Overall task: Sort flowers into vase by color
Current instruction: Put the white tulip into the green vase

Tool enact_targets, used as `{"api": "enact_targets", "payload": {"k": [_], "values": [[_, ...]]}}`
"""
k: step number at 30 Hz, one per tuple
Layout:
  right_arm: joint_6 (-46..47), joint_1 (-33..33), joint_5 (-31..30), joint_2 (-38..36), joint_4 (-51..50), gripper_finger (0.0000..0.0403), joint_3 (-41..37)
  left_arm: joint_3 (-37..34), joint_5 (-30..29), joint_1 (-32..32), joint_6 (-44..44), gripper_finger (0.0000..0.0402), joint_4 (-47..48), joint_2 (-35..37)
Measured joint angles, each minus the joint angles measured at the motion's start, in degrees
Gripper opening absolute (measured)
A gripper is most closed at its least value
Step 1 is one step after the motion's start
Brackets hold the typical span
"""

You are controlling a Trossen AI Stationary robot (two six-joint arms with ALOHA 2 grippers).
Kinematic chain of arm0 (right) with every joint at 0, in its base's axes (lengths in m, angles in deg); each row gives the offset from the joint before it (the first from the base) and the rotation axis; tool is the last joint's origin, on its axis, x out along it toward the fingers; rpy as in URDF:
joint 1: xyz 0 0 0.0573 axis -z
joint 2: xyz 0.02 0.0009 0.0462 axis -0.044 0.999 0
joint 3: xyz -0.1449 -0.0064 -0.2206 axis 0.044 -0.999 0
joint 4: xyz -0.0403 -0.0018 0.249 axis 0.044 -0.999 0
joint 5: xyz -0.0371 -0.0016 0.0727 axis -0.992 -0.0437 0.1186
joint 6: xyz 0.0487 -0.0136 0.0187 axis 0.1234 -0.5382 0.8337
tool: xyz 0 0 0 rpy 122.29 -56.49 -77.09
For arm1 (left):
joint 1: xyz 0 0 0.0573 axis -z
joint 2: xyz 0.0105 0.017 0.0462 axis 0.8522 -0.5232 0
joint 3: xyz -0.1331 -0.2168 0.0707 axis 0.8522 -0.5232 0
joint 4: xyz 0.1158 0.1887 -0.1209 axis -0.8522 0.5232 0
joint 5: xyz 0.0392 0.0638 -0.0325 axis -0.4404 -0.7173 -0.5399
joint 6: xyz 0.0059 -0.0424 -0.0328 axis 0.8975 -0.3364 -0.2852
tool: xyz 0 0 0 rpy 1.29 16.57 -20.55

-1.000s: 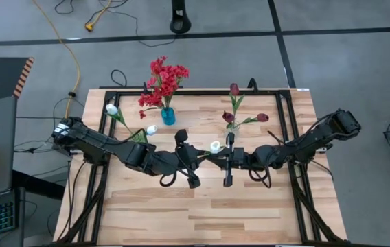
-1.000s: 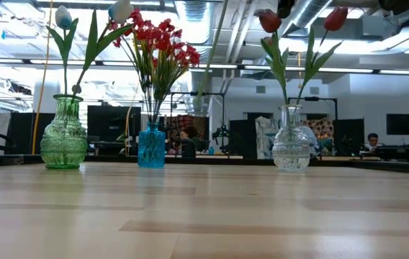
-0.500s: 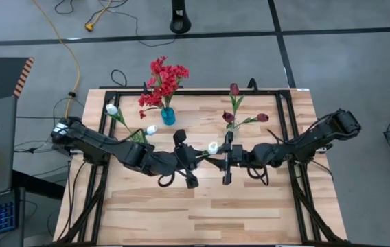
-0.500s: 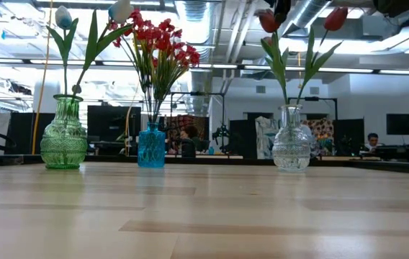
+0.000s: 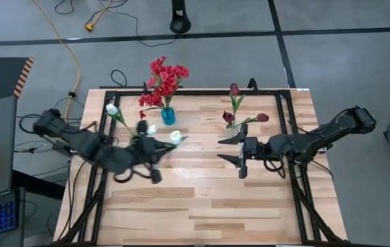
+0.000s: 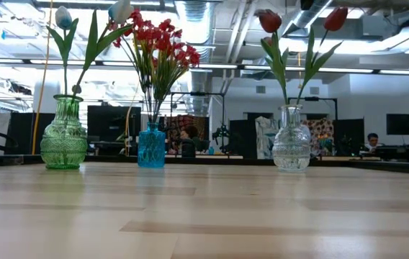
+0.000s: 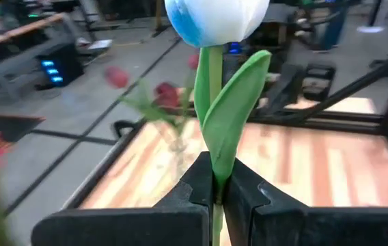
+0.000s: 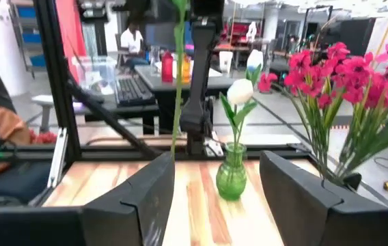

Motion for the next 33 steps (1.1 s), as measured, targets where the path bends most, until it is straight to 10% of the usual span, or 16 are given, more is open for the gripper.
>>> {"api": "enact_targets", "payload": {"k": [13, 24, 33], "values": [[0.0, -0.6, 0.0, -2.0, -6.0, 0.0235, 0.0, 0.0, -29.8, 15.5, -26.3, 0.0000, 33.5, 7.5], [0.8, -0.6, 0.0, -1.9, -7.6, 0.0234, 0.0, -3.5, -35.3, 15.8, -53.4, 0.0000, 57.3, 8.2], [0.8, -0.6, 0.0, -1.9, -7.6, 0.0234, 0.0, -12.6, -36.1, 15.7, -56.0, 0.0000, 57.3, 12.6]]}}
